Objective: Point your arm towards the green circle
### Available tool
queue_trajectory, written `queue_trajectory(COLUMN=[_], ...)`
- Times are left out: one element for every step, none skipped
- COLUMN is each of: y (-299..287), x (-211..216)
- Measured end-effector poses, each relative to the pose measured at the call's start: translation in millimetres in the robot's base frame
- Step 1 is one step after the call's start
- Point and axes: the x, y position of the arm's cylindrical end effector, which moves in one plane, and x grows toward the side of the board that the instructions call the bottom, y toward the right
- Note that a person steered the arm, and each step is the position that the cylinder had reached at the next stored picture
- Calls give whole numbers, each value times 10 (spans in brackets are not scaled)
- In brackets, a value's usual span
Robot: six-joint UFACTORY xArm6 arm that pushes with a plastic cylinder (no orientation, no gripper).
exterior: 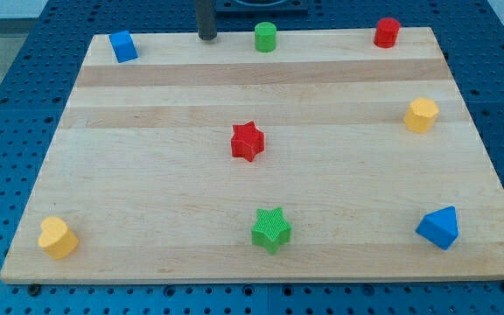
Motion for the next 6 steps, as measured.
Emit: queue_trajectory(y=[53, 235, 398, 568, 666, 783], x=[-1, -10, 6, 13, -6, -4])
